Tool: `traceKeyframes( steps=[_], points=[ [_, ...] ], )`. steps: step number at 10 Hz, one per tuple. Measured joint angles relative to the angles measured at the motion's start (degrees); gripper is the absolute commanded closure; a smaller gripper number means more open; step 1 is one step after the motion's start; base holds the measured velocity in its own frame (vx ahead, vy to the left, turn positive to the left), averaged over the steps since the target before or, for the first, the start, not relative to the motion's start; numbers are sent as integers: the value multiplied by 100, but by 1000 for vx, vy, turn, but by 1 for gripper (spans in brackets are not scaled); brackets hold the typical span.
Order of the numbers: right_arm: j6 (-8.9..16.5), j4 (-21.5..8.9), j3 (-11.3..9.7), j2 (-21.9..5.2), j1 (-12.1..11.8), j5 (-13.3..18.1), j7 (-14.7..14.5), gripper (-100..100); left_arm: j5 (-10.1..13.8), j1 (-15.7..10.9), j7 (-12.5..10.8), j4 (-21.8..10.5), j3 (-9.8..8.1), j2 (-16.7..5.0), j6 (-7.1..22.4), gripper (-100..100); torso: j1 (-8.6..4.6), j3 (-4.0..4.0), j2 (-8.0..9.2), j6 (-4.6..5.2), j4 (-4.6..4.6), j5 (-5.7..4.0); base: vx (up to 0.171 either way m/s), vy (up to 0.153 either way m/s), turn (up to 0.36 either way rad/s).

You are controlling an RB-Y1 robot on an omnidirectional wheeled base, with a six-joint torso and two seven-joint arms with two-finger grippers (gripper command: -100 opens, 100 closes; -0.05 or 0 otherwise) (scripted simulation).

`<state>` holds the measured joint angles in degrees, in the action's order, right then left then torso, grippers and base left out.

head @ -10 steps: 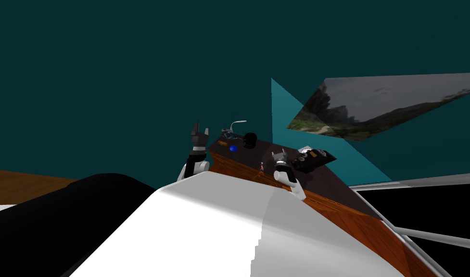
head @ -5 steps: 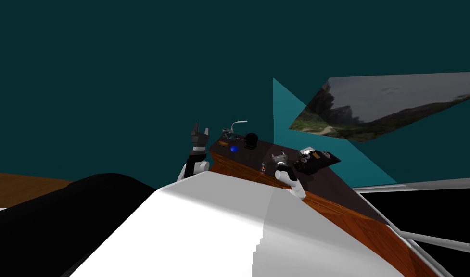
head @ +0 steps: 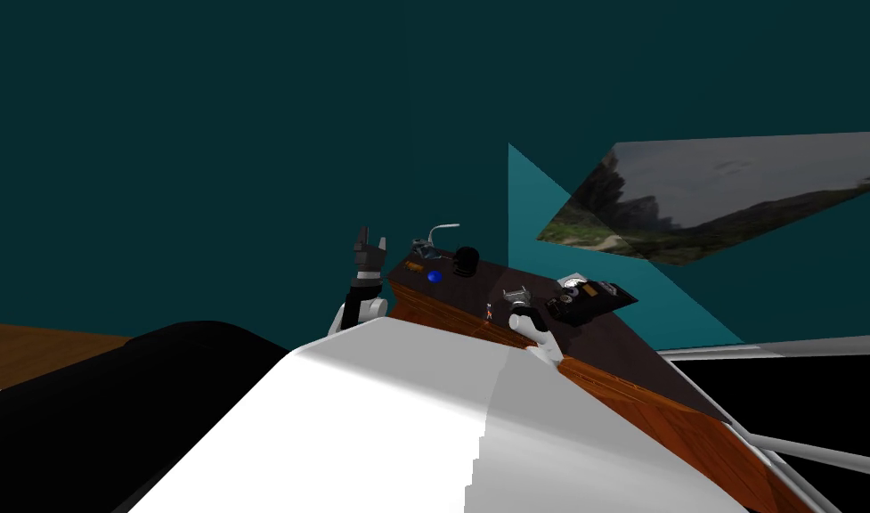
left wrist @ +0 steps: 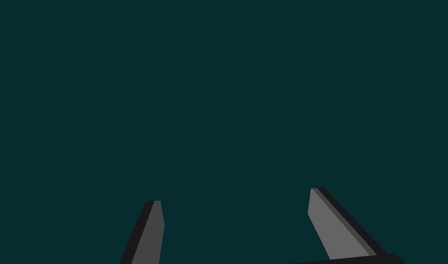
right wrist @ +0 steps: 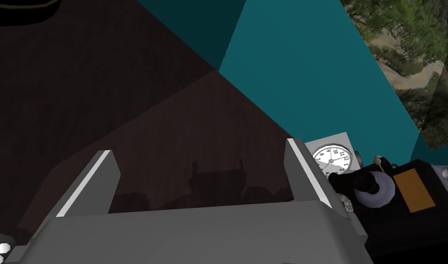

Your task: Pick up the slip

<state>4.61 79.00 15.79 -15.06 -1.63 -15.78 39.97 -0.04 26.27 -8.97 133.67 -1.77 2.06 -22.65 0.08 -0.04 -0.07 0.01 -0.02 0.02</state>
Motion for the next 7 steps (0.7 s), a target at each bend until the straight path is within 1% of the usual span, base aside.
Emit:
traceKeyframes(
  steps=[2, 3, 4, 5, 6, 7],
  points=[
    [280, -268, 113, -74, 141, -78, 239, -100, 0, 0, 0, 0, 0, 0, 0, 0, 1, -2, -4, 0, -1, 1, 28, 26, 19],
    [331, -518, 137, -112, 243, -109, 342, -100, 0, 0, 0, 0, 0, 0, 0, 0, 0, -2, -3, 1, -1, 0, 29, 29, 23],
    [489, -656, 229, -121, 338, -131, 474, -100, 0, 0, 0, 0, 0, 0, 0, 0, 2, -2, -4, 0, -1, 1, 25, 28, 15],
    [523, -921, 217, -198, 380, -207, 584, -100, 0, 0, 0, 0, 0, 0, 0, 0, 1, -2, -2, 2, -1, 0, 23, 28, 16],
    [684, -1030, 322, -204, 465, -220, 720, -100, 0, 0, 0, 0, 0, 0, 0, 0, 2, -1, -2, 0, 0, 1, 20, 24, 12],
    [881, -1078, 398, -182, 498, -203, 810, -100, 0, 0, 0, 0, 0, 0, 0, 0, 1, 0, 0, 1, 0, 1, 8, 11, 0]
  ],
)
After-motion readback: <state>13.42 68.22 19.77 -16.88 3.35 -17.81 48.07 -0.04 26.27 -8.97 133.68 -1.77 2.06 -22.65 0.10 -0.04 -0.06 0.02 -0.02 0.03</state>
